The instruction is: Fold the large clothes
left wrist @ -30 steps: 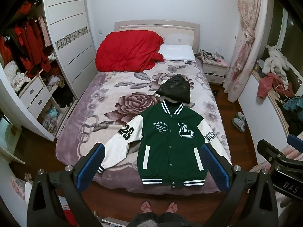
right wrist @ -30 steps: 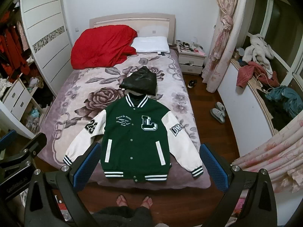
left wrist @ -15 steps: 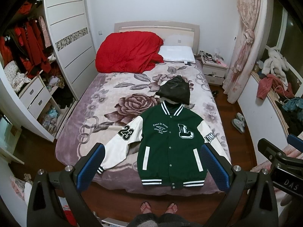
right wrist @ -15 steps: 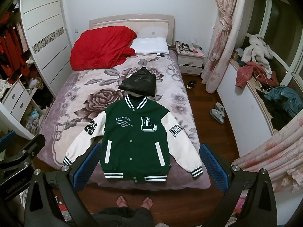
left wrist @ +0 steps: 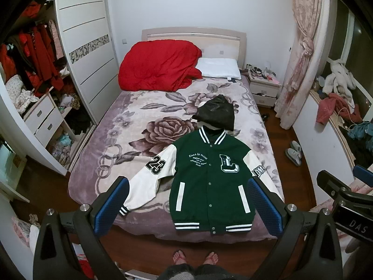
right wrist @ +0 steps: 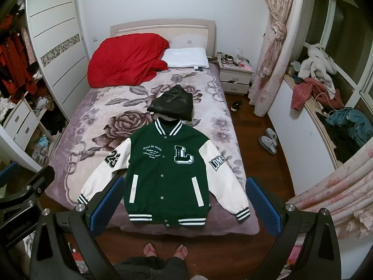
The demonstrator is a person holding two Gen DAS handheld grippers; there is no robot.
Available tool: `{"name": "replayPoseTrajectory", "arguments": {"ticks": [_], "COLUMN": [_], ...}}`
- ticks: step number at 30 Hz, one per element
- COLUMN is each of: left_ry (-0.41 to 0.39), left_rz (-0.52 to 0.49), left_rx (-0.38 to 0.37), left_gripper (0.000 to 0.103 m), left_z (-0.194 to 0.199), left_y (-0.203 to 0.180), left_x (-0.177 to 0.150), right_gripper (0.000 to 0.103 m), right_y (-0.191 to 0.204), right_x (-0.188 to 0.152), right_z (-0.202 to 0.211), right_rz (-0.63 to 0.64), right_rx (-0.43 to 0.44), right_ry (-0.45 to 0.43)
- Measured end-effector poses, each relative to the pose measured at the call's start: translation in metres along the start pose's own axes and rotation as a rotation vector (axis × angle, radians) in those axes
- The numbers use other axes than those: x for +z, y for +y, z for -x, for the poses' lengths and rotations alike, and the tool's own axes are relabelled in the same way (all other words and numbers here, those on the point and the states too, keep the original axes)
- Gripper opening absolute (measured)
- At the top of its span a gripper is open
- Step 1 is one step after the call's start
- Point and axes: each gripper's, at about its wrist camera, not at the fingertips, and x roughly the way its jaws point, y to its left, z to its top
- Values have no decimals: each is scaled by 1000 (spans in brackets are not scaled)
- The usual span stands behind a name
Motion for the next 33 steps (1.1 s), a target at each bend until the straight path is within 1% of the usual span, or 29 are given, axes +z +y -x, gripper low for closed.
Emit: {"name": "replayPoseTrajectory", "arguments": {"ticks": [1,3,10,13,15,18,21,24,26,28,29,30,31,32,33], "left_ry": [1,-3,-5,-5,1,-10,-25,-52,-51,-4,21,50,91,122,155], "left_rz": [1,-1,0,2,-1,-10,-38,-75,-89,-101,-103,-105,-107,-102,-91], "left_rx": [-1,0,0,-1,-9,-14,-6,33,54,71,78,88,106,114,118], "left_gripper": [103,103,103,103,103,103,103,103,103,103,103,103,103,103,103], "left_z": [0,0,0,0,-3,-13,-47,-92,-127,-174,-192,-214,-241,-259,-280], "left_y": [0,0,-2,-2,-3,-4,-1,-5,-7,-14,-16,-19,-26,-26,-27], "left_x": [4,-2,-1,-7,-1,12,17,22,19,14,8,2,-4,-13,-24], "right_gripper": [103,103,103,103,103,103,103,103,103,102,96,86,81,80,81], "right_y": [1,0,0,0,0,1,-8,-33,-60,-97,-120,-142,-160,-184,-208], "right_x": [0,-2,-4,-7,-5,1,11,12,1,-16,-28,-40,-54,-74,-99], "right_z": [0,0,-1,-1,-1,-5,-29,-82,-129,-173,-198,-224,-248,-277,-308], "right_rz": [2,1,0,-1,-4,-20,-76,-178,-275,-389,-438,-479,-519,-579,-661], "right_rx": [-1,-2,-1,-2,-1,-4,10,31,12,-22,-52,-80,-98,-98,-76], "right_ry": [0,-2,1,0,1,13,30,65,121,154,176,211,244,279,317]}}
